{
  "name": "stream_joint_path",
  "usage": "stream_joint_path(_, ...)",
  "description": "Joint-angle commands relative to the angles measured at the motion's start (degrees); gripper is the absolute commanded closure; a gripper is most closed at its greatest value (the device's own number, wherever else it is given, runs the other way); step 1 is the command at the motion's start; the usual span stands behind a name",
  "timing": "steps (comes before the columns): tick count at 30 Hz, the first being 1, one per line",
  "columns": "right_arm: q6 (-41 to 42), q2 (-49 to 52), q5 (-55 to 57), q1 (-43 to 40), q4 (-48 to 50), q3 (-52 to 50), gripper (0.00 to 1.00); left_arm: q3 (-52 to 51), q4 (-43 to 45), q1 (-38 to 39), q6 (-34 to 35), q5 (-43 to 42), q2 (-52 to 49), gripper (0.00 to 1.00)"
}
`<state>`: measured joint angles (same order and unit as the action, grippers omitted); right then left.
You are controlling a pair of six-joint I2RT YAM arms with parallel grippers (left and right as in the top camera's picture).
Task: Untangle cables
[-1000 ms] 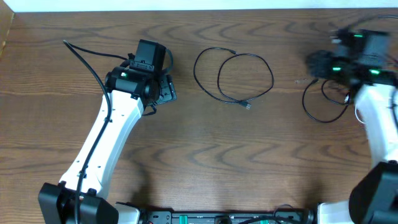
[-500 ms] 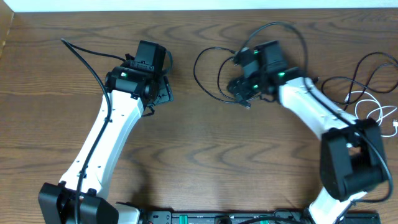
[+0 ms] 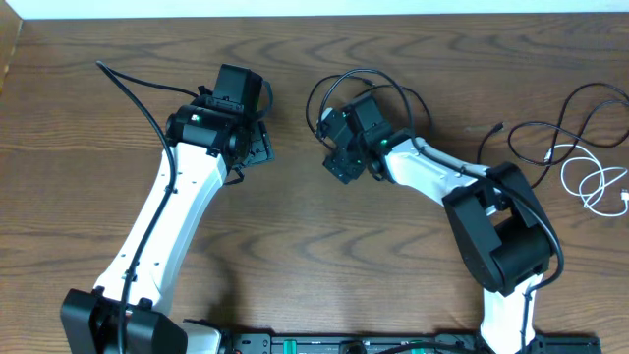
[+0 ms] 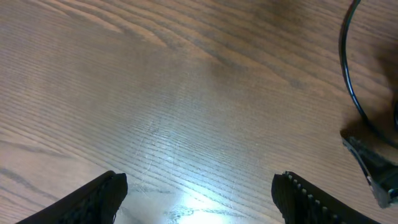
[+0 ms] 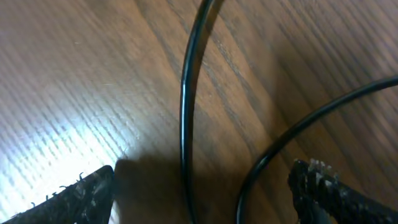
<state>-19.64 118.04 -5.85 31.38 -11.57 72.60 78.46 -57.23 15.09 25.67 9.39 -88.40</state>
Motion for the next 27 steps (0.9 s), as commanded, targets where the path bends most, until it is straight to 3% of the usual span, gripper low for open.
stream_joint_path(1, 1.0, 0.5, 3.3, 0.3, 0.7, -0.1, 0.14, 0.4, -0.3, -0.1, -0.1, 1.2, 0.2, 0.2)
stream_joint_path(10, 8.5, 4.0, 2.3, 0.2, -0.6, -0.2, 0.14, 0.4, -0.3, -0.1, -0.1, 1.2, 0.2, 0.2)
stream_joint_path(14, 12.4, 4.2, 2.3, 0.2, -0.6, -0.3, 0.28, 0.3, -0.3, -0.1, -0.1, 1.2, 0.2, 0.2)
stream_joint_path(22, 25.4, 4.2, 2.3, -0.8, -3.4, -0.3, 0.79, 0.4, -0.3, -0.1, -0.1, 1.2, 0.2, 0.2)
stream_joint_path(27, 27.6, 3.8, 2.3, -0.8, -9.9, -0.3, 0.93, 0.4, -0.3, -0.1, -0.1, 1.2, 0.2, 0.2)
